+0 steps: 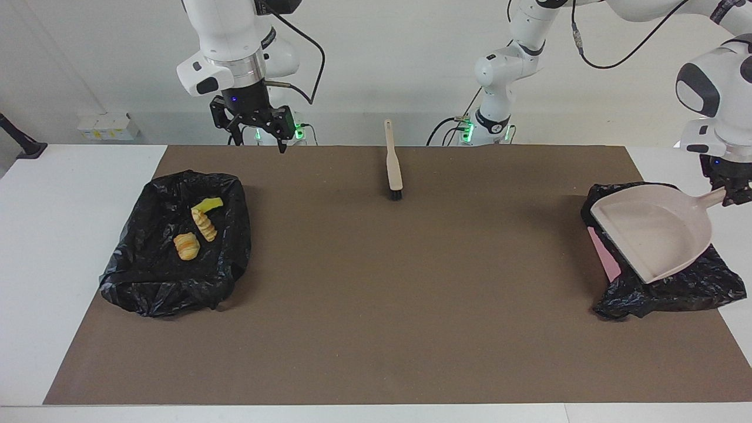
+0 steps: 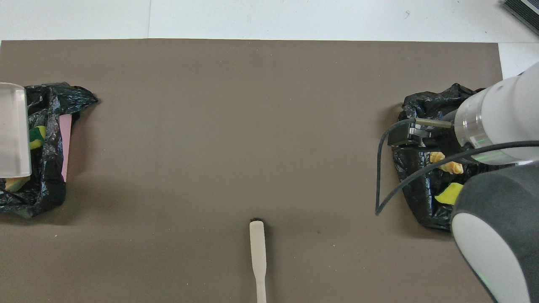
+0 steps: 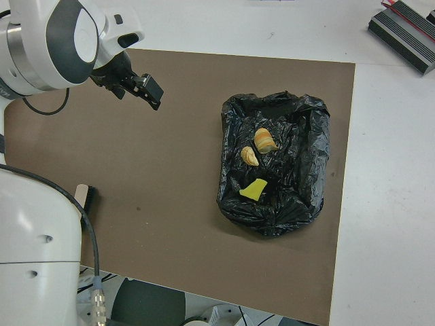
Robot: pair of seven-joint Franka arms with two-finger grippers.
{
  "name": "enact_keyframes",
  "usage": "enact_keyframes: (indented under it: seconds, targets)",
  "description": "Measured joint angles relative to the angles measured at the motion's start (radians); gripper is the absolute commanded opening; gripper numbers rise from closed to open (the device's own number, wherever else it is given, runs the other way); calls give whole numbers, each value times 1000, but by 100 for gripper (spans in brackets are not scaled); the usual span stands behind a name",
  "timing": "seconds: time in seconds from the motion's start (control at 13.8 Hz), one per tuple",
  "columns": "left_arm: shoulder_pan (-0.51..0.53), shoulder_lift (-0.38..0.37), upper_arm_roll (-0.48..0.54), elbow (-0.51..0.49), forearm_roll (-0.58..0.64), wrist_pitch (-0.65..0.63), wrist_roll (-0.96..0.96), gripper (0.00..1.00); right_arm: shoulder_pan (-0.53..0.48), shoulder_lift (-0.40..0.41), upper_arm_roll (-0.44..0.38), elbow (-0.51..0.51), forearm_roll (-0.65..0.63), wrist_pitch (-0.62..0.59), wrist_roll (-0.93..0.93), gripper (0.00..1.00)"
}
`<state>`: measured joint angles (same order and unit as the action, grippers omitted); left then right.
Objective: Sweep and dump trash in bin
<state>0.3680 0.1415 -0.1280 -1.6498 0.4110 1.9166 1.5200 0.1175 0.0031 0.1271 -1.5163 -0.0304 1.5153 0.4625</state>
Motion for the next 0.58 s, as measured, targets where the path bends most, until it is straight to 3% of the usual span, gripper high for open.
enact_keyframes:
  seconds: [0.22, 0.58]
  targets:
    - [-14, -2, -2, 0, -107, -97, -165, 0, -38, 0, 1, 1, 0, 0, -14, 100]
    - [-181, -29, -12, -11, -198, -284, -740, 0, -136, -6, 2, 11, 5, -55, -167, 100]
